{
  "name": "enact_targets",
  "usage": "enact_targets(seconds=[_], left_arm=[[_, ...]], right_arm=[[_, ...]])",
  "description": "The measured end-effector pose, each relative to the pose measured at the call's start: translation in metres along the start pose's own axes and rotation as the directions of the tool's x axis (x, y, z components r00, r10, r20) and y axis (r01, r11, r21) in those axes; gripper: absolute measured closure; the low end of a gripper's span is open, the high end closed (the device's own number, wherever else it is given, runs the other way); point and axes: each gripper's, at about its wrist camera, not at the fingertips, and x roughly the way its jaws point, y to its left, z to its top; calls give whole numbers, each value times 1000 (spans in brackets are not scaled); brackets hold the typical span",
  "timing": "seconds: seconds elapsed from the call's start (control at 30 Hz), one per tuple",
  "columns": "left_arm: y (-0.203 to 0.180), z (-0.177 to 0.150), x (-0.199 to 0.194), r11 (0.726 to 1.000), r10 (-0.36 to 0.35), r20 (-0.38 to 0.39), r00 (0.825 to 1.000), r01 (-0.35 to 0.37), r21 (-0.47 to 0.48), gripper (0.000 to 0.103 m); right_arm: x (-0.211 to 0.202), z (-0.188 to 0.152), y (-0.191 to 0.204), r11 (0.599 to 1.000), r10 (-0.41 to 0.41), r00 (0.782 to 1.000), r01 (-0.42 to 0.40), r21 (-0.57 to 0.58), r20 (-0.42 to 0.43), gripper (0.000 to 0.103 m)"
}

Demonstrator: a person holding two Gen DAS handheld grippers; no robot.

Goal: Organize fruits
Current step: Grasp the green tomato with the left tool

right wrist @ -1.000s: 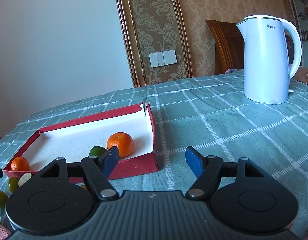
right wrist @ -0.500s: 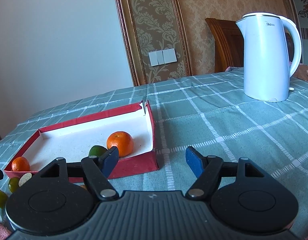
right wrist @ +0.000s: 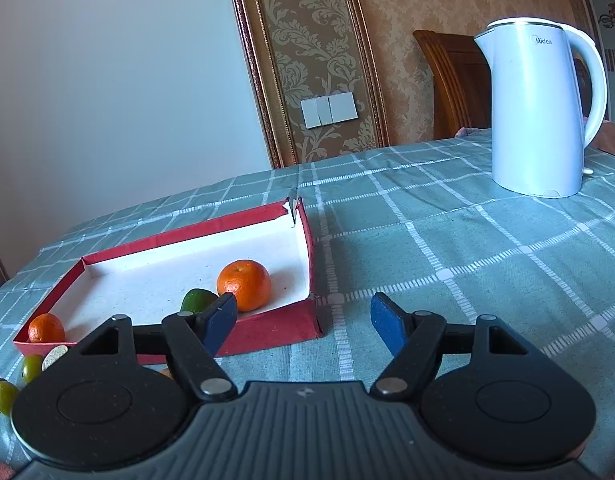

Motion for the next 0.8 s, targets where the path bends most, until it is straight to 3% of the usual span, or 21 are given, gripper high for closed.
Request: enact_targets(seconds=[0.1, 0.37, 0.57, 0.63, 0.8], left_arm=[[-3, -2, 0, 999, -23, 0, 1000, 23, 28, 12], [-12, -6, -2, 991, -116, -19, 993, 117, 58, 26], [-26, -9, -2, 984, -142, -27, 989, 145, 106, 44], [-29, -8, -1, 981, -160, -37, 986, 163, 110, 58], [-33, -8, 2, 981, -152, -43, 987, 156, 119, 59]], right_arm=[[0, 0, 0, 1000, 1, 1000, -1, 2, -1, 30], [1, 0, 0, 1000, 0, 1000, 0, 2, -3, 29], [2, -1, -1, 1000, 0, 1000, 0, 2, -5, 29], [1, -1, -1, 1000, 0, 1000, 0, 2, -5, 29], [1, -1, 0, 1000, 0, 1000, 0, 1, -1, 24]])
